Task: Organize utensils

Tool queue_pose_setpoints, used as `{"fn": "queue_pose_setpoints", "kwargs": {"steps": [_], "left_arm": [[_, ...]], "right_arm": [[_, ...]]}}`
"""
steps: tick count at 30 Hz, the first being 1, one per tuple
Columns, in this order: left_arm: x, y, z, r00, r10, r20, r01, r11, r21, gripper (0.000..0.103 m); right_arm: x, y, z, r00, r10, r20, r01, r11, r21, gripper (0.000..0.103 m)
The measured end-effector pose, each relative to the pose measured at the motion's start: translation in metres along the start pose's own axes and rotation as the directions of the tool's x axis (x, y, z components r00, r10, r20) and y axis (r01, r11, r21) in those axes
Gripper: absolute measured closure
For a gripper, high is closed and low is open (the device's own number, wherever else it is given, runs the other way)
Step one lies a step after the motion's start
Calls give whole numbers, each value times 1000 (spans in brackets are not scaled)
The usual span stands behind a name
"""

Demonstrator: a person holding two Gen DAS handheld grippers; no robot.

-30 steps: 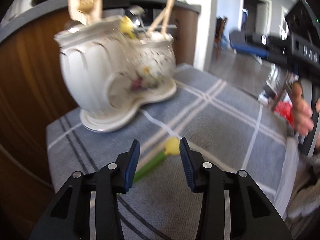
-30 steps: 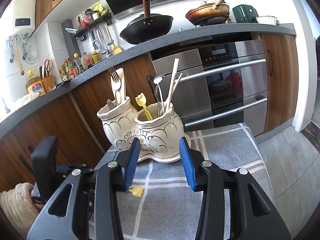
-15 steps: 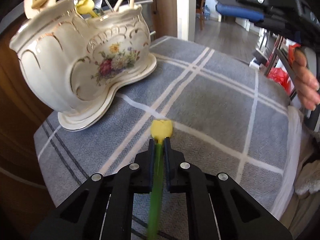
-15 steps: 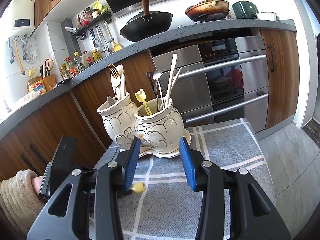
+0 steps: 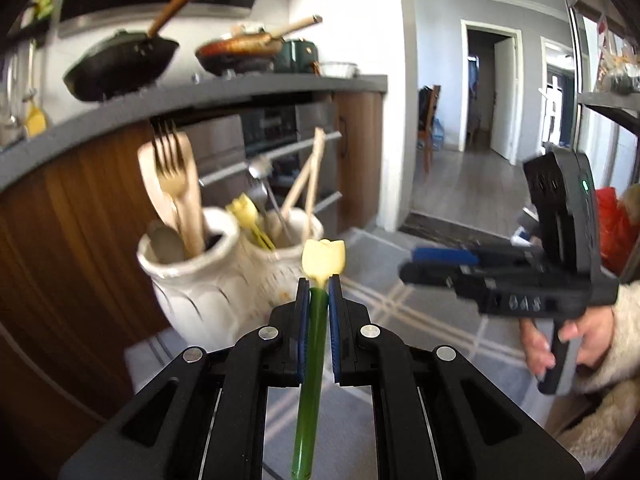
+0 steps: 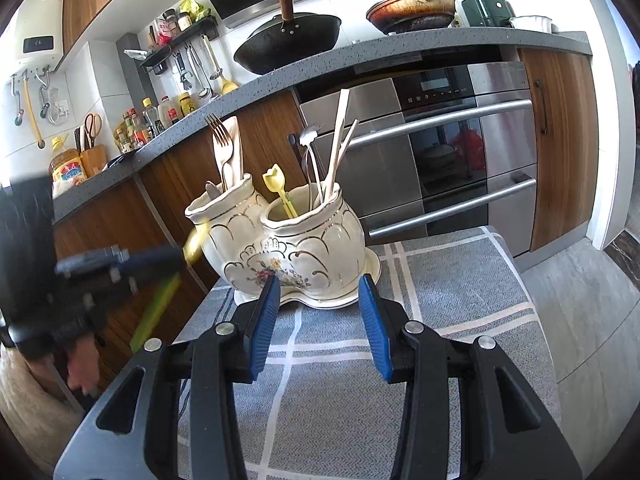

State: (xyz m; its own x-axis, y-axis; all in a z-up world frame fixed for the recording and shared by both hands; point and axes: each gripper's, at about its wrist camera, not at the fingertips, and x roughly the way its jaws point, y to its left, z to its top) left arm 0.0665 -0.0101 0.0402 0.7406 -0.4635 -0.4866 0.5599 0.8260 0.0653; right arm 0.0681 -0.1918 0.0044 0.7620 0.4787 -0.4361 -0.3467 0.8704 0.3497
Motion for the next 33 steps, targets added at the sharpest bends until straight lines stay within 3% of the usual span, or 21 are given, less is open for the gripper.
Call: {"fn": "queue_pose_setpoints", "kwargs": {"steps": [9,11,15,18,25,33], "left_arm": [[-14,33,36,986,87,139,-78,995,-63,93],[-25,46,46,970,110,215,-88,990,-108,93],[-42,80,56,921,156,356,-69,967,-246,93],[-36,110,50,891,137,432,31,932,-361,93],[-13,135,36,857,141,495,138,863,-485,93],[6,119,34,805,268,530,8,887,-461,93]], "right_arm": [[4,1,-1,1000,-11,-4,11,1000,-17,62],[5,0,-1,1000,-13,-7,13,1000,-18,62],[12,-1,-1,1000,-13,-18,12,1000,-16,62],[17,0,-1,1000,-10,-26,9,1000,-20,62],[29,-2,-3,999,-11,-51,10,1000,-29,62],[34,-5,-3,998,-22,-67,19,999,-46,62]]}}
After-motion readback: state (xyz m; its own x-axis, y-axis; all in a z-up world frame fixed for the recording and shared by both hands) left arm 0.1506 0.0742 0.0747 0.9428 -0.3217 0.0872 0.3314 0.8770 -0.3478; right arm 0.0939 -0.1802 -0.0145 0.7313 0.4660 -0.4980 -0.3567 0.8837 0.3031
